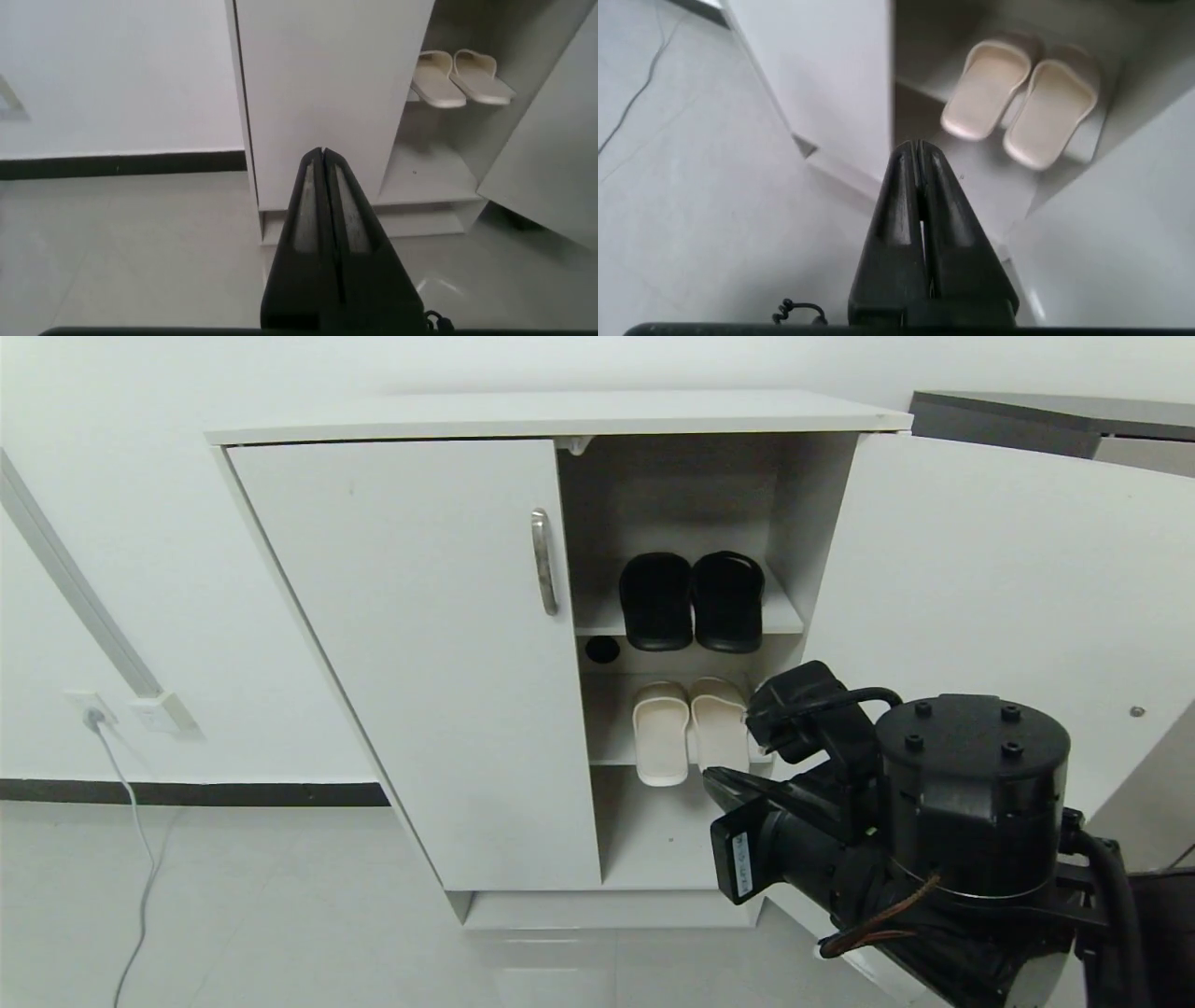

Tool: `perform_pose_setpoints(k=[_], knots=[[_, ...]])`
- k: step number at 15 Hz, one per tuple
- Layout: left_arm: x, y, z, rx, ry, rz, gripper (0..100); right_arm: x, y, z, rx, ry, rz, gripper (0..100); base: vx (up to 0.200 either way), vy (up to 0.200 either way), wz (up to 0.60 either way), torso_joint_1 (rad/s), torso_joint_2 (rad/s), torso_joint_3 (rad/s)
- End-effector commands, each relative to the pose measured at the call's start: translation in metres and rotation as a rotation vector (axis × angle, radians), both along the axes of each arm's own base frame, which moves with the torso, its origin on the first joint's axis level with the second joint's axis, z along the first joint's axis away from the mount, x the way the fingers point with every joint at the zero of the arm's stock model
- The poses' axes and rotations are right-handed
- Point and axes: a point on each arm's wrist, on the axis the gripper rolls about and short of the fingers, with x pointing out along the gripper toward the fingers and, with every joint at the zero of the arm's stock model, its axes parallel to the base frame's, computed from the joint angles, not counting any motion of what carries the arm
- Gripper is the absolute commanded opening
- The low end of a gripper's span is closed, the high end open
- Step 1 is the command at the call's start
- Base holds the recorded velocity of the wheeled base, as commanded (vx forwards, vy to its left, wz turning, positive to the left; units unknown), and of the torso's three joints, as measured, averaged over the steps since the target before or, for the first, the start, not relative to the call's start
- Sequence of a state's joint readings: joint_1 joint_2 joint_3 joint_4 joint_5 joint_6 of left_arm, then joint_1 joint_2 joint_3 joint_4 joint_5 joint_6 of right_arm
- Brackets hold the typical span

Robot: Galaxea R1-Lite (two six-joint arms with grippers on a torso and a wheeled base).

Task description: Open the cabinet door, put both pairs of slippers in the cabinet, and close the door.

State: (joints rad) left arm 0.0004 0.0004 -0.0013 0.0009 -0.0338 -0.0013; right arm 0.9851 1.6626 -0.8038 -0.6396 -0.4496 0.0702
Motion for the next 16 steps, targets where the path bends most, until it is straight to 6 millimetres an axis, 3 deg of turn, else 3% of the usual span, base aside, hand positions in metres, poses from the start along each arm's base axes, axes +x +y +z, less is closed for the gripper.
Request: perform_pose_setpoints(k=[1, 16], knots=[[-0.0001, 0.0, 0.0, 0.0, 0.0, 0.001, 0, 0.0005, -0.0003, -0.0014, -0.005, 0.002, -0.001, 0, -0.2, 0.0, 0.0, 0.002, 0.0, -0.002], [0.0001, 0.0, 0.0, 0.0, 0.002, 0.001, 0, 0.0037, 0.0021, -0.0064, 0.0, -0.006, -0.007, 0, -0.013, 0.0, 0.0, 0.0, 0.0, 0.0]])
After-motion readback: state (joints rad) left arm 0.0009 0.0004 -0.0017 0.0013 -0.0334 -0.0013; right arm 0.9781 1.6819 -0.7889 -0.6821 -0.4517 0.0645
